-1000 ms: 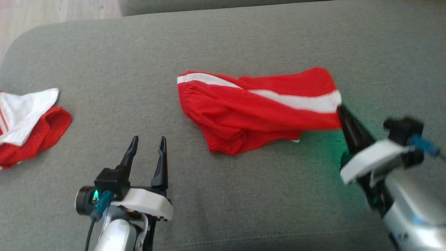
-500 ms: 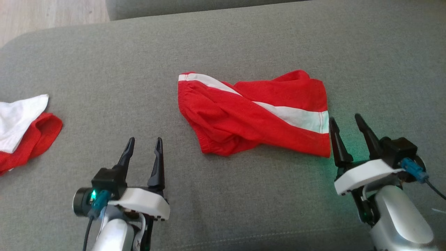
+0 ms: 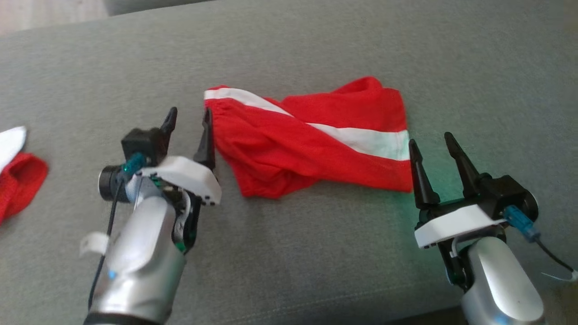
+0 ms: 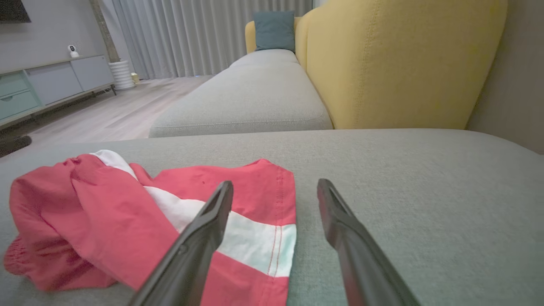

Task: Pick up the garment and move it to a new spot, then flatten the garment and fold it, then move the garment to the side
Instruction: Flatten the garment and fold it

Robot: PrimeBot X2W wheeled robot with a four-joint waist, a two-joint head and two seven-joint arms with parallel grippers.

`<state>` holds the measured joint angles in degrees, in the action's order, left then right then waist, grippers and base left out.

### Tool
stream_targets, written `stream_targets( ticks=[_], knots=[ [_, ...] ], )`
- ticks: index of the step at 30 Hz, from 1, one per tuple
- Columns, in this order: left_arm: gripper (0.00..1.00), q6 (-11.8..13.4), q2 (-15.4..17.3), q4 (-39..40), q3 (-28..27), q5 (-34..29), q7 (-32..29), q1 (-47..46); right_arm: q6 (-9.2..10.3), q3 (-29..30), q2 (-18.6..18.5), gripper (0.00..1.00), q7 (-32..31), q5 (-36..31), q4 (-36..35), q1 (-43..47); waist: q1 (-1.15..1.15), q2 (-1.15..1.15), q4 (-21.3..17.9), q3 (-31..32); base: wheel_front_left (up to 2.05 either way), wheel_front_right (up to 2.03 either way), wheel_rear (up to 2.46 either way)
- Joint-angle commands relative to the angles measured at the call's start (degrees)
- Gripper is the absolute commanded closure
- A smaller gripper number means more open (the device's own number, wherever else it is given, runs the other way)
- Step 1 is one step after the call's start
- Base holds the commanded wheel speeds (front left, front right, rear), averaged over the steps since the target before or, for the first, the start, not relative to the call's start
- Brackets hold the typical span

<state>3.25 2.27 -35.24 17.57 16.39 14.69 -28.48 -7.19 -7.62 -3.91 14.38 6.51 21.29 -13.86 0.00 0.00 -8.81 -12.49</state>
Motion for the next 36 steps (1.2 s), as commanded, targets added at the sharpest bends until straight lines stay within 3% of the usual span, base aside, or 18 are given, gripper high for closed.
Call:
stream_targets(
  ticks=[1,9,18,19,20,21,26,36],
  knots=[
    [0.00,-0.1,0.6,-0.1,-1.7,0.3,0.1,-2.7,-0.30,-1.6,0.6,0.00,0.6,0.1,-2.0,-0.8,0.00,0.00,-1.3,-1.0,0.00,0.00,0.00],
    [0.00,-2.5,0.8,-12.8,-3.9,4.1,-0.6,-10.4,-0.30,-1.4,1.0,0.00,0.6,0.5,-2.3,-0.8,0.00,0.00,-4.1,-3.1,0.00,0.00,0.00],
    [0.00,-6.9,0.6,-19.5,-2.0,9.0,-1.0,-11.7,-0.30,-0.6,1.0,0.00,0.6,1.0,-1.9,-1.1,0.00,0.00,-3.5,-3.0,0.00,0.00,0.00],
    [0.19,-7.2,0.6,-19.7,-1.2,9.7,-1.0,-11.5,-0.30,-0.6,1.0,0.00,0.6,1.1,-1.8,-1.1,0.00,0.00,-3.3,-2.9,0.00,0.00,0.00],
    [0.54,-7.6,0.6,-19.8,-0.3,10.5,-1.2,-11.3,-0.30,-0.8,1.0,0.00,0.6,1.2,-1.8,-1.2,0.00,0.00,-3.2,-2.8,0.00,0.00,0.00],
    [0.99,-7.9,0.6,-19.9,0.6,11.3,-1.3,-11.1,-0.30,-0.8,1.0,0.00,0.6,1.3,-1.7,-1.3,0.00,0.00,-3.0,-2.7,0.00,0.00,0.00],
    [1.00,-8.8,0.6,-19.8,4.3,14.4,-1.4,-10.5,-0.30,-0.8,1.0,0.00,0.6,1.8,-1.3,-1.6,0.00,0.00,-2.3,-2.0,0.00,0.00,0.00],
    [1.00,-6.6,0.8,-10.9,3.8,13.8,0.3,-4.4,-0.30,1.1,1.0,0.00,0.6,1.8,-0.8,1.3,0.00,0.00,0.7,3.5,0.00,0.00,0.00]
  ],
)
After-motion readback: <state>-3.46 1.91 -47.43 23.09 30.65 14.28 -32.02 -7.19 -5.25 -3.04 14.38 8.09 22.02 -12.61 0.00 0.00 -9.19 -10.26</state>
